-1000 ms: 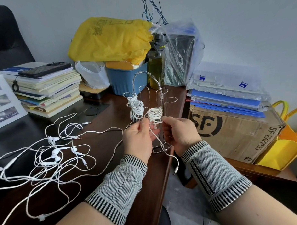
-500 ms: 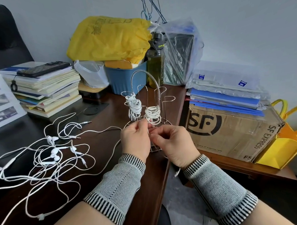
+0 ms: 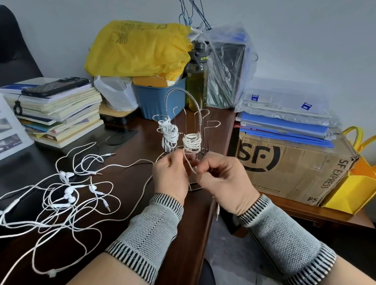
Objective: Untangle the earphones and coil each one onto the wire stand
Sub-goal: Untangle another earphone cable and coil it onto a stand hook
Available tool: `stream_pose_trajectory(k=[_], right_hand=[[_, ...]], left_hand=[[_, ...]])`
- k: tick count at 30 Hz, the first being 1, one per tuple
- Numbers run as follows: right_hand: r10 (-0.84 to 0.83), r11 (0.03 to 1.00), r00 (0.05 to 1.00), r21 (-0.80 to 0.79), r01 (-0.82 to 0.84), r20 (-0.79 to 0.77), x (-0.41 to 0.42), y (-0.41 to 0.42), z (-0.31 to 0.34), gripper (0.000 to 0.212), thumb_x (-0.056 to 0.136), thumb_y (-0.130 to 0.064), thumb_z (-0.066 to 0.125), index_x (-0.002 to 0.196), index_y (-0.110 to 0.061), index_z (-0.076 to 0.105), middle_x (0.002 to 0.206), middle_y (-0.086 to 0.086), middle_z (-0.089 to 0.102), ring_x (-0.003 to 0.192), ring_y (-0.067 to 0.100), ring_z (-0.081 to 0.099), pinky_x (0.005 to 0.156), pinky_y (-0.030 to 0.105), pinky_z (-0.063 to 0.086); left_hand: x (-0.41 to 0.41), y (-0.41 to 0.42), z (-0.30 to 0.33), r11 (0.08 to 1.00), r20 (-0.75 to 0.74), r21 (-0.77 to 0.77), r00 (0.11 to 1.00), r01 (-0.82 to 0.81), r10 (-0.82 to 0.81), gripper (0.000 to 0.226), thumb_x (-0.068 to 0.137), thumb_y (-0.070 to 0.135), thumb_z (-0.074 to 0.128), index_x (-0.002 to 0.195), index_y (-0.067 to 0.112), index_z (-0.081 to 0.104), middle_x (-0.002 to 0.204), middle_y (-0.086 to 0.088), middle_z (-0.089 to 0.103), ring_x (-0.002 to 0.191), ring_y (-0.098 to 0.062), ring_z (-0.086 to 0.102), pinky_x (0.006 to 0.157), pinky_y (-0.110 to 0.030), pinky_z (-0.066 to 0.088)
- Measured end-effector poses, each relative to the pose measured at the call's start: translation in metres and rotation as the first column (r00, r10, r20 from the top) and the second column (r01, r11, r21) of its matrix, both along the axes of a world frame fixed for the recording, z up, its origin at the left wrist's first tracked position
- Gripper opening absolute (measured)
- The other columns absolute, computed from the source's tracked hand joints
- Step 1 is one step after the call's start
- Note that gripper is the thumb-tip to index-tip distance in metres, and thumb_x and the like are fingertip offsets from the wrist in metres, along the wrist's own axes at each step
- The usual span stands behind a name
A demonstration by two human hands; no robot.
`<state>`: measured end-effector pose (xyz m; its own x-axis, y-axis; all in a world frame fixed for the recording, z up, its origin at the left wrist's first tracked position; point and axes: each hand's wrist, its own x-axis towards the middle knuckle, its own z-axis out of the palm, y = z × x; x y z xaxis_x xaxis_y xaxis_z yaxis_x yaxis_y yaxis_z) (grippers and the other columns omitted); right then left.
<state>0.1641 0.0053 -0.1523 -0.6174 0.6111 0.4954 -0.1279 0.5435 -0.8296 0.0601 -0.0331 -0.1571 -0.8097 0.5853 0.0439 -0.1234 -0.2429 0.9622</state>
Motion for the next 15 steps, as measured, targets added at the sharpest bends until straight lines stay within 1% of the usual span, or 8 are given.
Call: stream_pose_trajectory(k=[2, 3, 5, 7, 8, 10, 12, 15], right_hand=[[0.072, 0.997, 0.997, -0.015, -0.072, -0.039, 0.004, 0.001, 0.003, 0.015, 0.068, 0.002, 0.056, 0.055, -0.005, 0.057, 0.058, -0.005, 0.050, 0.057, 0.004, 0.045, 0.059, 0.017, 0.039], [0.103, 0.994, 0.993, -0.022, -0.104, -0.050, 0.006, 0.001, 0.004, 0.017, 0.068, 0.004, 0.054, 0.054, -0.007, 0.055, 0.057, -0.007, 0.048, 0.056, 0.004, 0.043, 0.058, 0.017, 0.038], [0.131, 0.990, 0.989, -0.044, -0.134, -0.064, 0.008, 0.003, 0.005, 0.022, 0.067, 0.005, 0.052, 0.053, -0.012, 0.050, 0.055, -0.008, 0.045, 0.055, 0.004, 0.040, 0.056, 0.017, 0.037], [0.109, 0.990, 0.991, -0.076, -0.115, -0.079, 0.011, 0.005, 0.003, 0.022, 0.068, 0.004, 0.052, 0.052, -0.011, 0.049, 0.053, -0.006, 0.044, 0.054, 0.006, 0.039, 0.055, 0.018, 0.036], [0.084, 0.992, 0.993, -0.088, -0.092, -0.083, 0.013, 0.007, 0.003, 0.020, 0.068, 0.000, 0.053, 0.051, -0.010, 0.050, 0.053, -0.004, 0.044, 0.054, 0.008, 0.040, 0.054, 0.020, 0.037], [0.012, 0.990, 0.996, -0.138, -0.024, -0.093, 0.017, 0.010, 0.003, 0.018, 0.067, -0.011, 0.055, 0.049, -0.010, 0.053, 0.051, 0.000, 0.046, 0.053, 0.012, 0.043, 0.053, 0.023, 0.040], [-0.111, 0.956, 0.987, -0.285, 0.073, -0.119, 0.020, 0.016, 0.003, 0.021, 0.067, -0.012, 0.054, 0.046, -0.014, 0.054, 0.048, 0.001, 0.047, 0.048, 0.013, 0.043, 0.050, 0.022, 0.041], [-0.308, 0.774, 0.941, -0.612, 0.164, -0.137, 0.020, 0.027, 0.000, 0.035, 0.076, 0.003, 0.053, 0.045, -0.014, 0.050, 0.044, 0.001, 0.043, 0.041, 0.013, 0.039, 0.042, 0.020, 0.035]], left_hand=[[0.001, 0.000, 0.000, 1.000, 0.020, 0.009, 1.000, 0.013, -0.013, 0.035, 0.093, 0.002, 0.046, 0.065, 0.007, 0.066, 0.055, 0.000, 0.067, 0.050, -0.010, 0.062, 0.044, -0.021, 0.048], [0.002, -0.001, 0.000, 1.000, 0.013, 0.000, 1.000, 0.015, -0.015, 0.036, 0.093, 0.000, 0.046, 0.064, 0.010, 0.067, 0.055, 0.000, 0.068, 0.051, -0.011, 0.063, 0.046, -0.023, 0.049], [-0.001, 0.000, -0.004, 1.000, -0.020, -0.024, 1.000, 0.002, -0.002, 0.035, 0.090, 0.000, 0.048, 0.066, 0.014, 0.069, 0.061, -0.003, 0.070, 0.059, -0.018, 0.066, 0.057, -0.031, 0.056], [-0.002, 0.000, -0.007, 0.999, -0.053, -0.046, 0.999, 0.002, -0.004, 0.025, 0.087, 0.006, 0.054, 0.070, 0.015, 0.071, 0.071, -0.012, 0.072, 0.068, -0.029, 0.067, 0.068, -0.040, 0.058], [-0.001, 0.000, -0.006, 0.999, -0.056, -0.048, 0.998, 0.005, -0.007, 0.022, 0.086, 0.007, 0.056, 0.071, 0.014, 0.071, 0.073, -0.014, 0.072, 0.071, -0.031, 0.068, 0.069, -0.039, 0.059], [0.002, -0.001, -0.003, 0.999, -0.022, -0.026, 0.999, 0.028, -0.028, 0.025, 0.090, 0.002, 0.055, 0.071, 0.012, 0.068, 0.071, -0.009, 0.071, 0.072, -0.025, 0.070, 0.068, -0.034, 0.058], [0.002, -0.002, -0.002, 0.999, -0.014, -0.019, 0.999, 0.043, -0.044, 0.023, 0.091, 0.003, 0.057, 0.072, 0.012, 0.067, 0.074, -0.005, 0.072, 0.072, -0.018, 0.073, 0.066, -0.027, 0.057], [0.004, -0.003, -0.003, 0.997, -0.072, -0.049, 0.996, 0.055, -0.059, 0.014, 0.091, 0.012, 0.062, 0.080, 0.009, 0.070, 0.081, -0.005, 0.074, 0.076, -0.013, 0.074, 0.065, -0.021, 0.055]])
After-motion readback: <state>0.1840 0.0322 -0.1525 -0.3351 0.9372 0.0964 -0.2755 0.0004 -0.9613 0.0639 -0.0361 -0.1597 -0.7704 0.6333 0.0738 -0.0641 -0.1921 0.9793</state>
